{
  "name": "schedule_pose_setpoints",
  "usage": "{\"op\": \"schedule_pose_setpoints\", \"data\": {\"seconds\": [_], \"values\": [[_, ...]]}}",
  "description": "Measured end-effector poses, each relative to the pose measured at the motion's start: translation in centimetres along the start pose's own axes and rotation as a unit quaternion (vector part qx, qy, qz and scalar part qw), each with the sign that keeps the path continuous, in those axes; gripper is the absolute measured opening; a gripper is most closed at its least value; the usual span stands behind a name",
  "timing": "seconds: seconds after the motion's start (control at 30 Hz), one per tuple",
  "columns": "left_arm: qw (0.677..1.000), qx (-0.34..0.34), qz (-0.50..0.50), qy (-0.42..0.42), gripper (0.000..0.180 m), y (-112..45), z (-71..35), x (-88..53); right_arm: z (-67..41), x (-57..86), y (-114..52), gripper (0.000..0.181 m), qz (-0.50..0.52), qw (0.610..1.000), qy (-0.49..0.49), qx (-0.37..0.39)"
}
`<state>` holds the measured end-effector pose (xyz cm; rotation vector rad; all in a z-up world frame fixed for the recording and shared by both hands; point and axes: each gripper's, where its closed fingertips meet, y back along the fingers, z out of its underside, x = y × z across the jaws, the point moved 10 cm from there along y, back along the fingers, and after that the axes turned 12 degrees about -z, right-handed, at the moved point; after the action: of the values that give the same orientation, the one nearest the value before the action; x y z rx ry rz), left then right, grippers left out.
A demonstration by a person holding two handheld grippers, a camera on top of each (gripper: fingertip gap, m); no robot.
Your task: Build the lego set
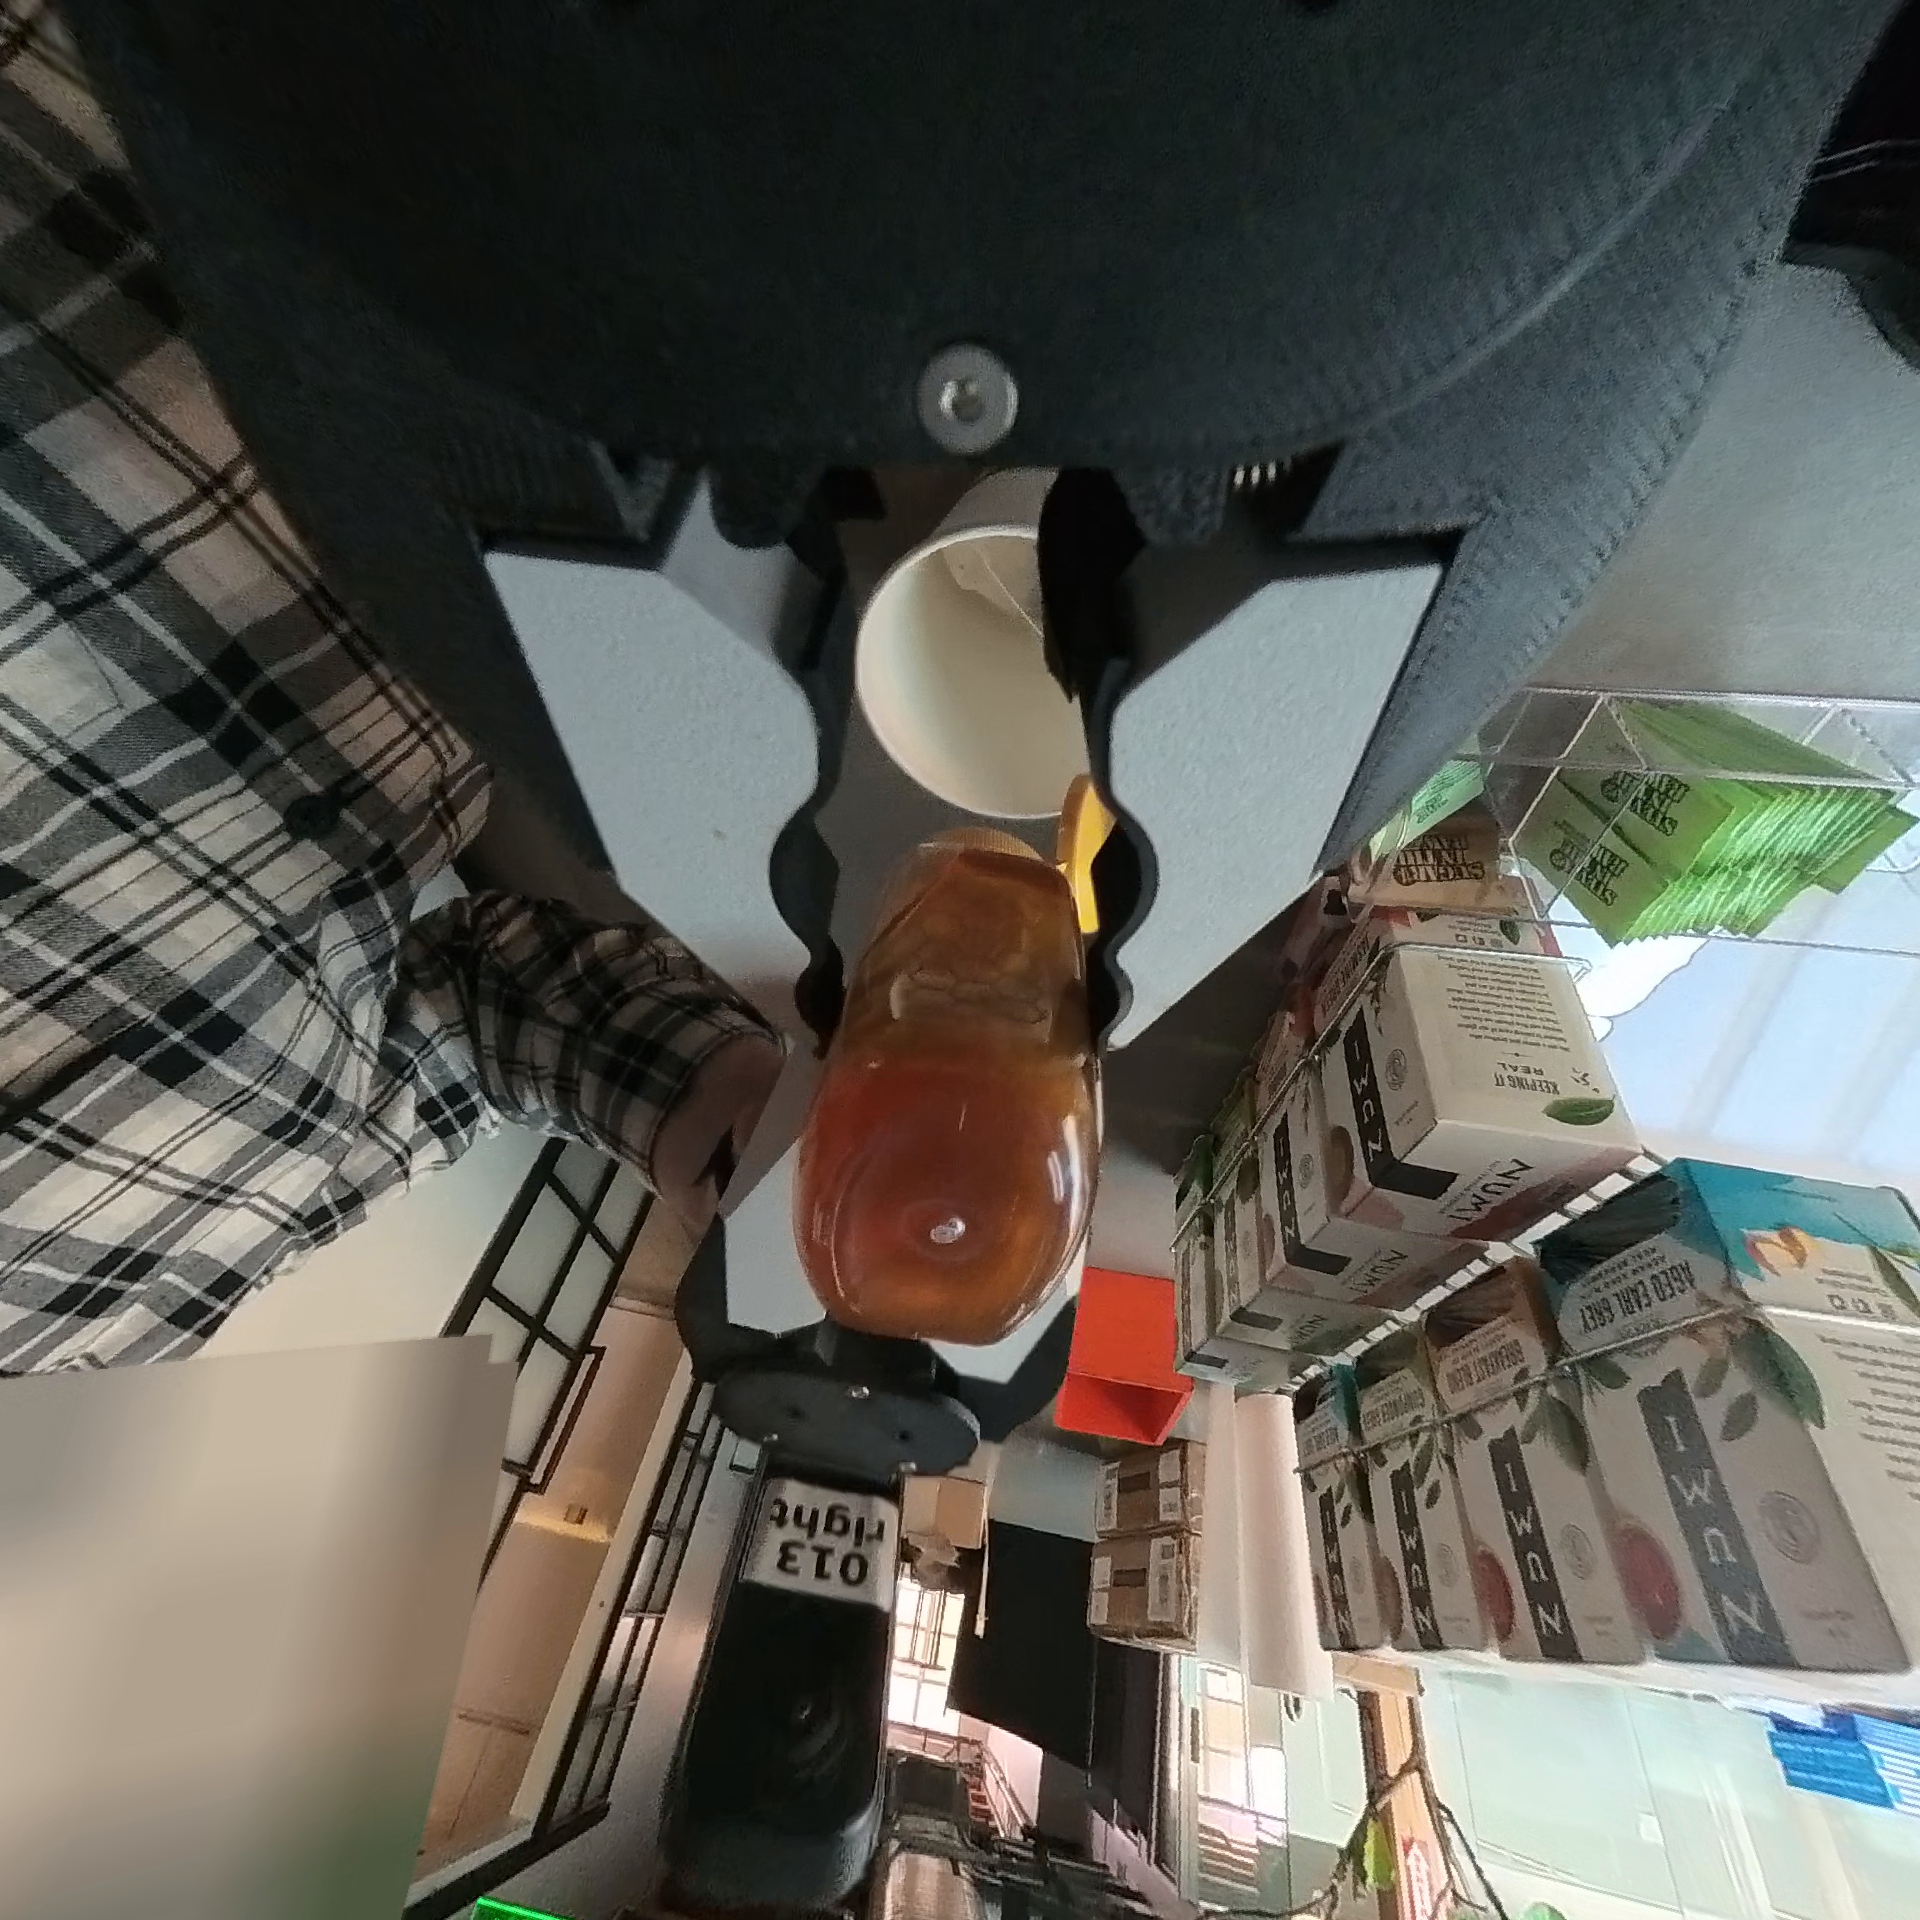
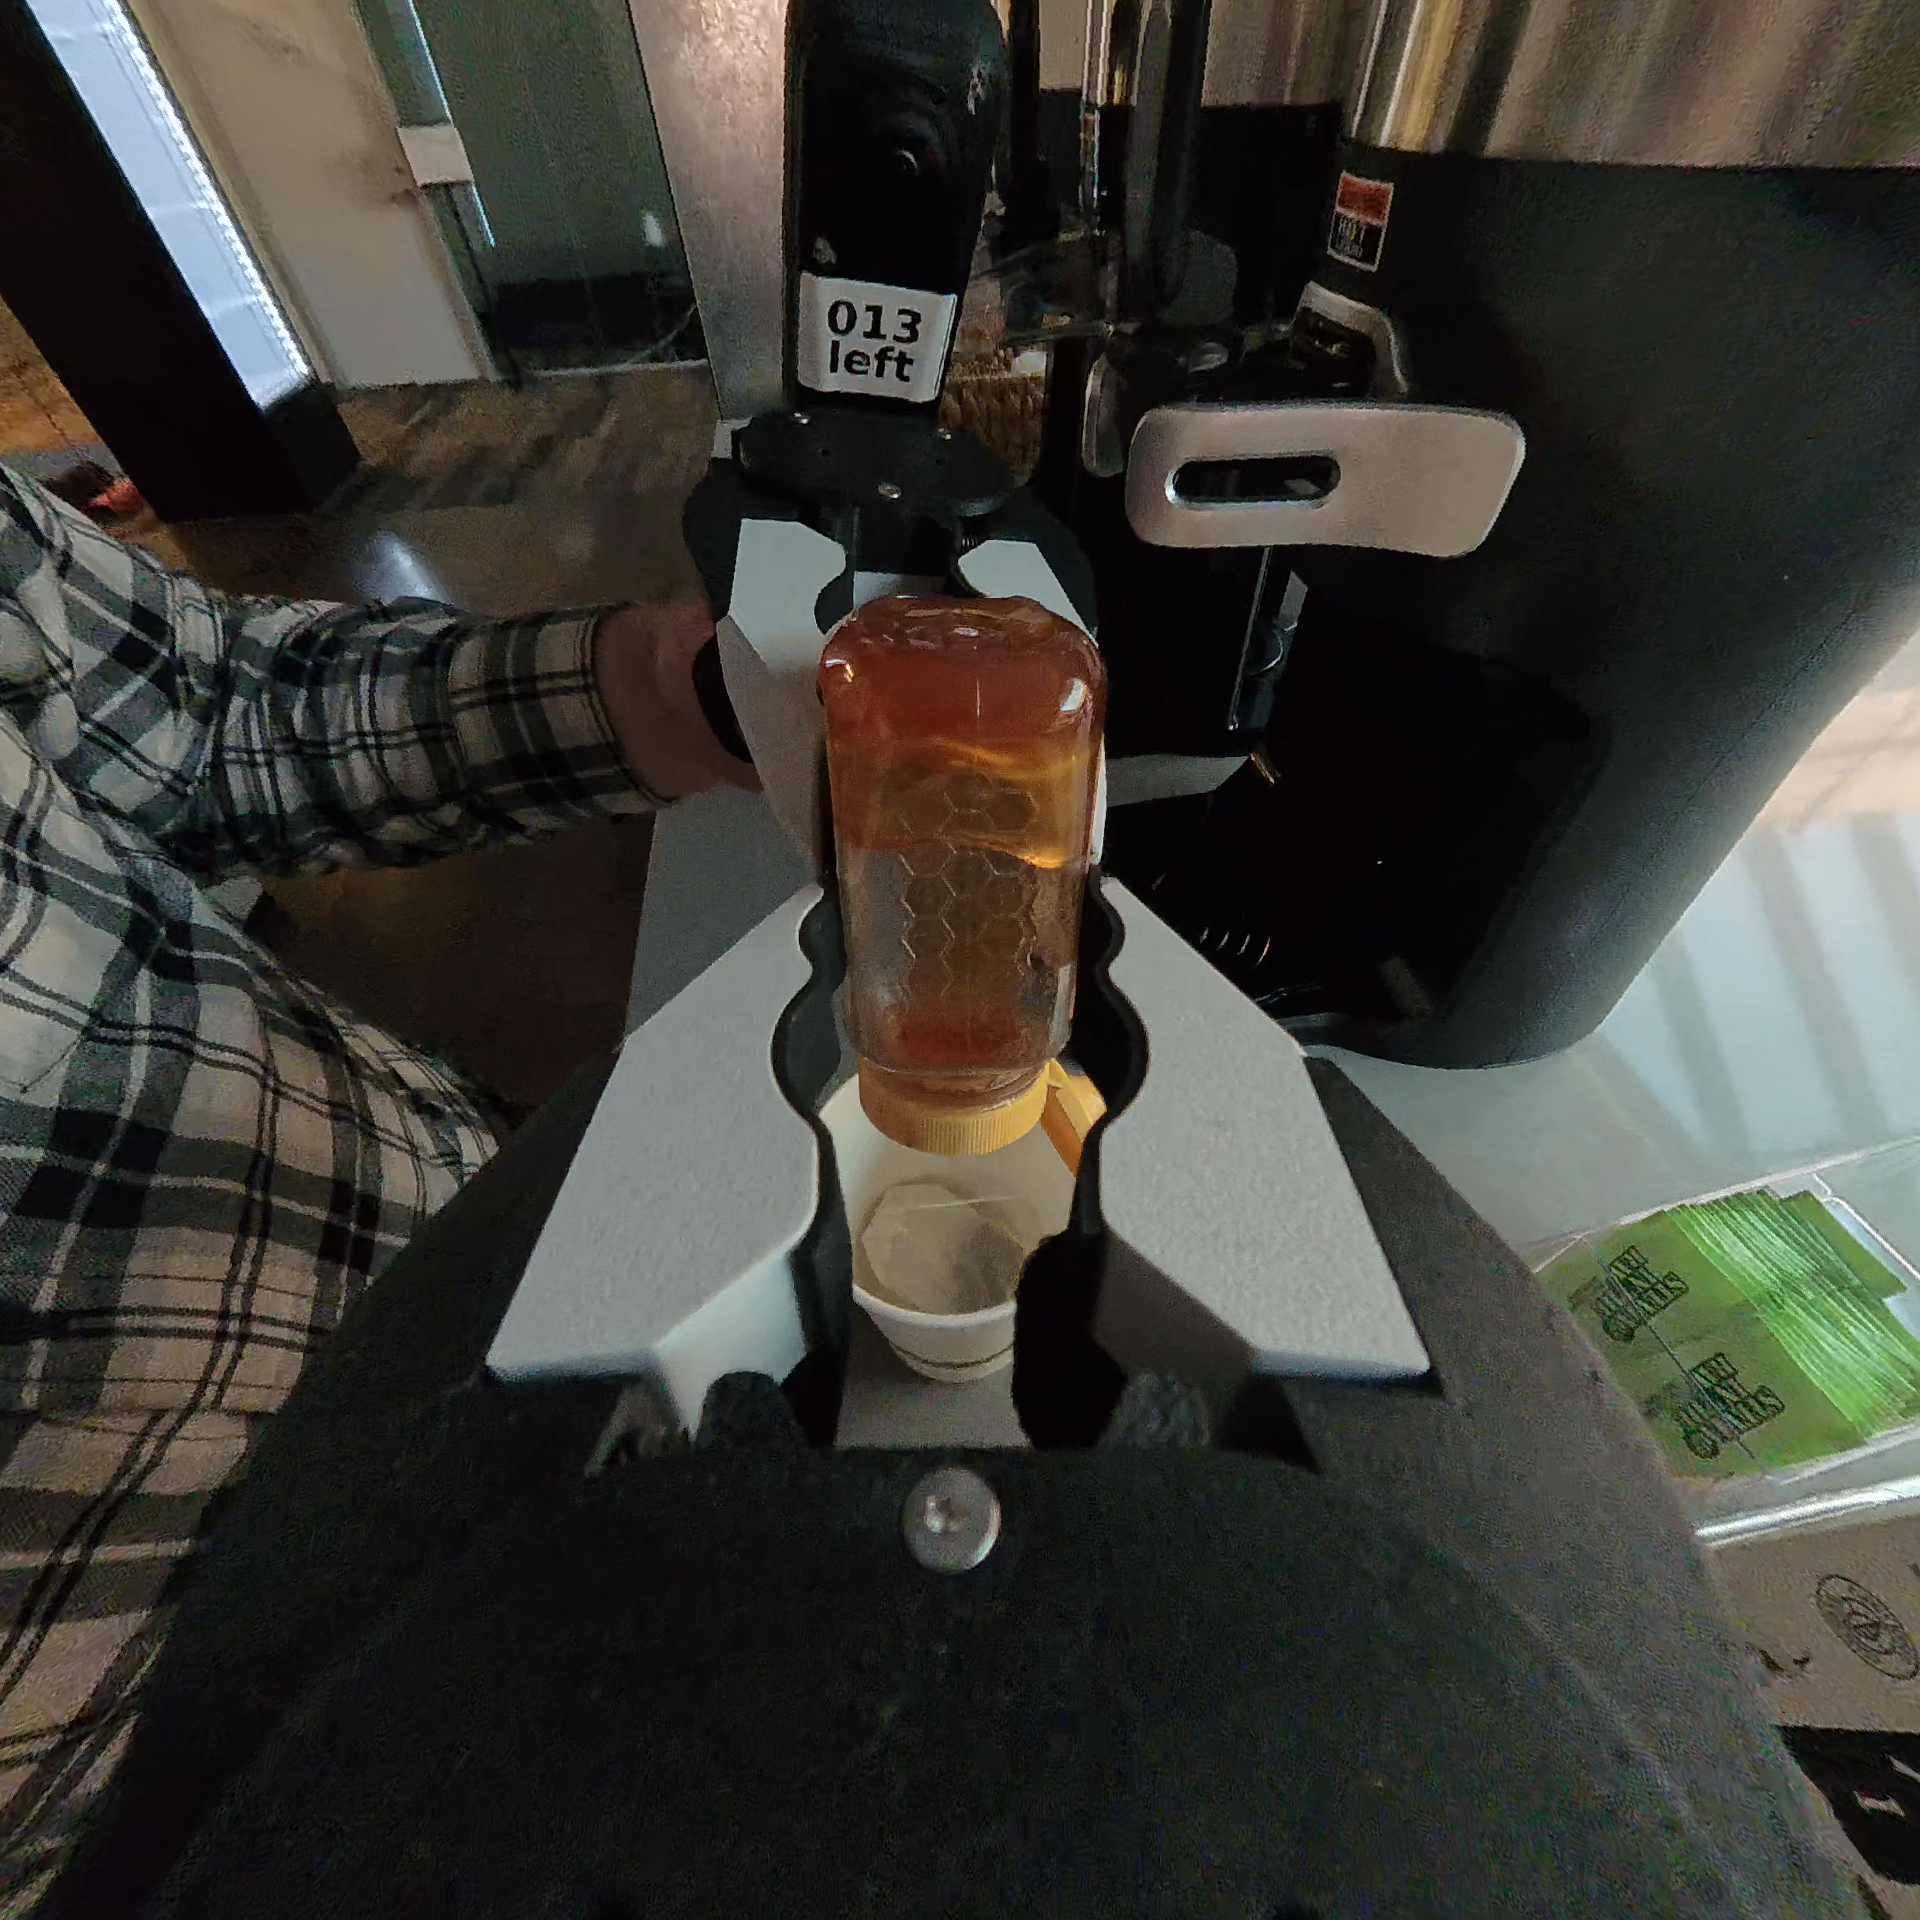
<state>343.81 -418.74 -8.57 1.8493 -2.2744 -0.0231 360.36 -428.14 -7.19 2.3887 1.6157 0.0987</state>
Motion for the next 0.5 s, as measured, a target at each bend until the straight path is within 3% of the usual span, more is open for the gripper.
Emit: {"op": "schedule_pose_setpoints", "data": {"seconds": [0.3,0.5], "values": [[0.998,0.032,0.020,0.040,0.044,0.29,0.35,-0.20,-0.14,-0.26,-0.10,0.049,-0.007,1.000,-0.004,0.029],[0.994,0.070,0.040,0.078,0.044,0.71,0.51,-0.66,0.33,0.04,0.86,0.074,-0.014,0.998,0.013,0.053]]}}
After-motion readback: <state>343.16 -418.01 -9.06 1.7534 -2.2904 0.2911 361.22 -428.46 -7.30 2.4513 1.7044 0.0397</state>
